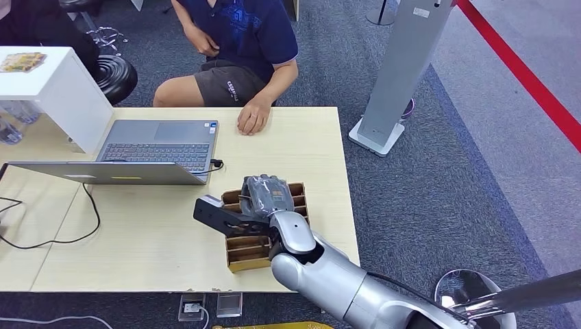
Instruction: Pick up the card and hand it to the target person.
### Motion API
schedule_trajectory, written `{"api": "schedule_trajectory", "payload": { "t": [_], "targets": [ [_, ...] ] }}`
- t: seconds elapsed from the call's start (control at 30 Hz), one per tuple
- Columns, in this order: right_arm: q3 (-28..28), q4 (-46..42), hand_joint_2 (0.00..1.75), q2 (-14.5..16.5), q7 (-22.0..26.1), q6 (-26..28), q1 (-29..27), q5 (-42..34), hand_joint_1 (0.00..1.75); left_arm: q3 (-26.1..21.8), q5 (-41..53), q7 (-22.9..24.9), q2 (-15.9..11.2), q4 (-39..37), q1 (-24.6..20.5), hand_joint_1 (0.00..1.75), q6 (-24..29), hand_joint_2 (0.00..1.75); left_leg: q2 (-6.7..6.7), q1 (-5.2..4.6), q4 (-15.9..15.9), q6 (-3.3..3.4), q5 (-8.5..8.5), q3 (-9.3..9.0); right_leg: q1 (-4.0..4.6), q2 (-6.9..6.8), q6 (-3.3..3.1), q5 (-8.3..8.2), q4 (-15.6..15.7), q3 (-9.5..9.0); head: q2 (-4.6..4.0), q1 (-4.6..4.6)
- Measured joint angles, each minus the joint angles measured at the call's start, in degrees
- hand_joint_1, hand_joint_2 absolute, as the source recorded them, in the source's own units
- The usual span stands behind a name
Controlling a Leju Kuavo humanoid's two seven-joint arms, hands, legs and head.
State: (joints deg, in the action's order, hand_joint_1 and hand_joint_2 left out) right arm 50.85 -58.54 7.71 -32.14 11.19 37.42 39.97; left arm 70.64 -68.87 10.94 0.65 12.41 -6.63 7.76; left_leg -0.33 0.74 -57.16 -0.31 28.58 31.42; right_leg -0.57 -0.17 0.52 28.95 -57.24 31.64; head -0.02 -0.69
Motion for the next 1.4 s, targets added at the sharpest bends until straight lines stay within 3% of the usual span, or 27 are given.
{"api": "schedule_trajectory", "payload": {
  "t": [0.43,0.63,0.73,0.93,1.17,1.4],
  "targets": [
    [-1.06,-17.78,1.75,-3.98,-1.74,-2.13,2.47,0.93,1.68,-0.86,-0.68,-0.18,-0.10,0.00,0.10,0.00,-0.15,0.00,0.02,0.00,0.00,0.00,0.00,0.01,0.00,0.01,0.00,0.00,0.00,0.01,0.00,0.01],
    [-1.45,-21.61,1.75,-4.87,0.90,-2.05,6.45,3.81,1.68,-0.85,0.31,-0.69,-0.12,0.00,0.07,0.00,-1.42,0.00,0.02,0.00,0.00,0.00,0.00,0.02,0.00,0.01,-0.01,-0.01,-0.01,0.00,0.01,0.01],
    [-1.56,-18.18,1.75,-4.50,6.43,1.37,9.71,6.24,1.68,-0.81,1.75,-0.92,-0.15,0.00,0.02,0.00,-2.22,0.00,0.00,0.00,0.00,0.00,-0.01,0.02,0.00,0.00,-0.01,-0.02,-0.01,-0.01,0.00,0.00],
    [-1.63,-2.56,1.75,-2.04,15.63,9.00,14.86,8.39,1.68,-0.57,3.59,-1.11,-0.19,0.00,-0.13,0.00,-2.98,0.00,-0.05,0.00,0.00,0.03,-0.03,0.04,0.00,-0.03,-0.01,-0.02,-0.03,-0.03,0.00,0.00],
    [-1.37,12.24,1.75,1.83,18.19,11.07,16.95,9.26,1.68,-0.33,3.14,-1.04,-0.23,0.00,-0.20,0.00,-2.90,0.00,-0.04,0.00,0.00,0.03,-0.03,0.08,0.00,-0.03,-0.01,-0.02,-0.03,0.01,0.00,-0.01],
    [-0.68,19.80,1.75,4.24,18.46,11.11,17.49,10.00,1.68,-0.33,2.86,-1.02,-0.39,0.00,-0.20,0.00,-2.86,0.00,-0.03,0.00,0.00,0.03,-0.03,0.06,0.00,-0.02,-0.01,-0.02,-0.03,0.02,0.01,0.02]
  ]
}}
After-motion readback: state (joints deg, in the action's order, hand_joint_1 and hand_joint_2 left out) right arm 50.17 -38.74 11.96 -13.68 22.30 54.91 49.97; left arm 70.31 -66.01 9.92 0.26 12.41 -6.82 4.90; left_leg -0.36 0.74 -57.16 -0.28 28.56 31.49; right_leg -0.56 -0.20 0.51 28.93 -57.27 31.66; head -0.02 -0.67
